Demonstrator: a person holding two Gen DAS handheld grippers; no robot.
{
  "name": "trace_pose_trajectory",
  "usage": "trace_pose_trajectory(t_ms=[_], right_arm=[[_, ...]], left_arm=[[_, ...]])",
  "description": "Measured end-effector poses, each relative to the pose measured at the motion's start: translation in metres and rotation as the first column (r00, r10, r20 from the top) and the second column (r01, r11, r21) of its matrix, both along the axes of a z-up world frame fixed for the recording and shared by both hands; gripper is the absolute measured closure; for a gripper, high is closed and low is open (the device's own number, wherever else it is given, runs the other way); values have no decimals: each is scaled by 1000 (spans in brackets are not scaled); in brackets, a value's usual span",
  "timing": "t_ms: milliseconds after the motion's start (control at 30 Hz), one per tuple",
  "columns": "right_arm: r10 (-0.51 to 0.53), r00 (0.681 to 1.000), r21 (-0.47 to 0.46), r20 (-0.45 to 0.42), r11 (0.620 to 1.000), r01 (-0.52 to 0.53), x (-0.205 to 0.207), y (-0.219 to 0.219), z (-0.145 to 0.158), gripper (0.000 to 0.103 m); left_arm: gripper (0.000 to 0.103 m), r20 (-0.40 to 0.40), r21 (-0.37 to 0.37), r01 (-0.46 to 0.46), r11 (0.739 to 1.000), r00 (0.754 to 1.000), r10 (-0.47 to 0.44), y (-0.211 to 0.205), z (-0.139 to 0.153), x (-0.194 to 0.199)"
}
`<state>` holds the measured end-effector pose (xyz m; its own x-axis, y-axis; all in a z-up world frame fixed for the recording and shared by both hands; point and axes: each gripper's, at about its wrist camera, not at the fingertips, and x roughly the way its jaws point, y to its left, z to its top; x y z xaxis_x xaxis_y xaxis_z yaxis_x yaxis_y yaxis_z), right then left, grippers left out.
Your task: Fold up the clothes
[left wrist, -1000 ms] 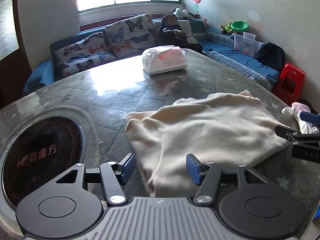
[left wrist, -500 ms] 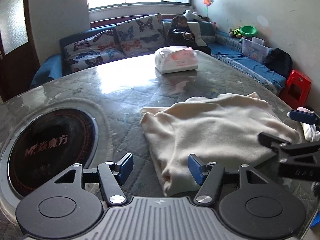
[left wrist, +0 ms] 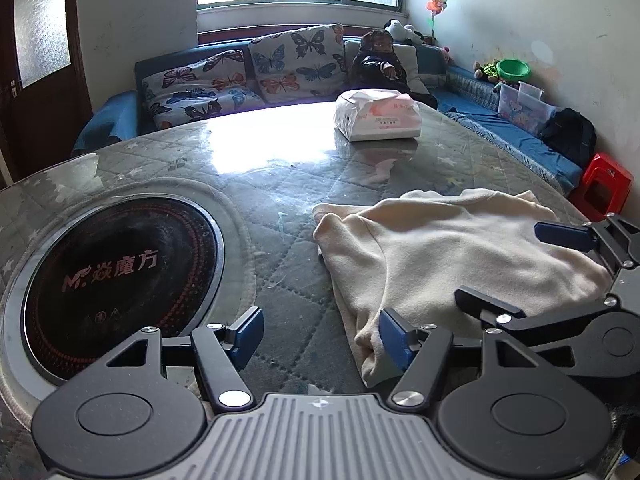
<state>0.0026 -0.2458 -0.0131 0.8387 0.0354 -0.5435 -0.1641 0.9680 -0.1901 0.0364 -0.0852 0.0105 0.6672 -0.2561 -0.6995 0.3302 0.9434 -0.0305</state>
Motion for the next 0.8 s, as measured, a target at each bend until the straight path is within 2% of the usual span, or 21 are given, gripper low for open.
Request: trace_pose_trajectory(t_ms=[200,333,433,567,800], right_arm=[[-3,1000,17,-14,1000,4,-3,6,-3,3],[-23,1000,39,-17,999,24,-11,5,-1,0],[-38,999,56,-20,998,39,-18,4,1,0],[-57,998,79,-24,995,59,-27,3,3,0],[-95,995,89,-35,991,98,-42,7,4,0]], left_arm=[[31,-12,-11,-15,1000,1000,15,7,0,-1],[23,-7,-16,-26,1000,1000,26,11,1,-5],[11,-7,-20,-41,999,999,41,15,2,-10],[3,-18,-22,-52,998,998,52,21,0,-16],[0,-34,-31,-60,998,998,59,30,-2,-29]])
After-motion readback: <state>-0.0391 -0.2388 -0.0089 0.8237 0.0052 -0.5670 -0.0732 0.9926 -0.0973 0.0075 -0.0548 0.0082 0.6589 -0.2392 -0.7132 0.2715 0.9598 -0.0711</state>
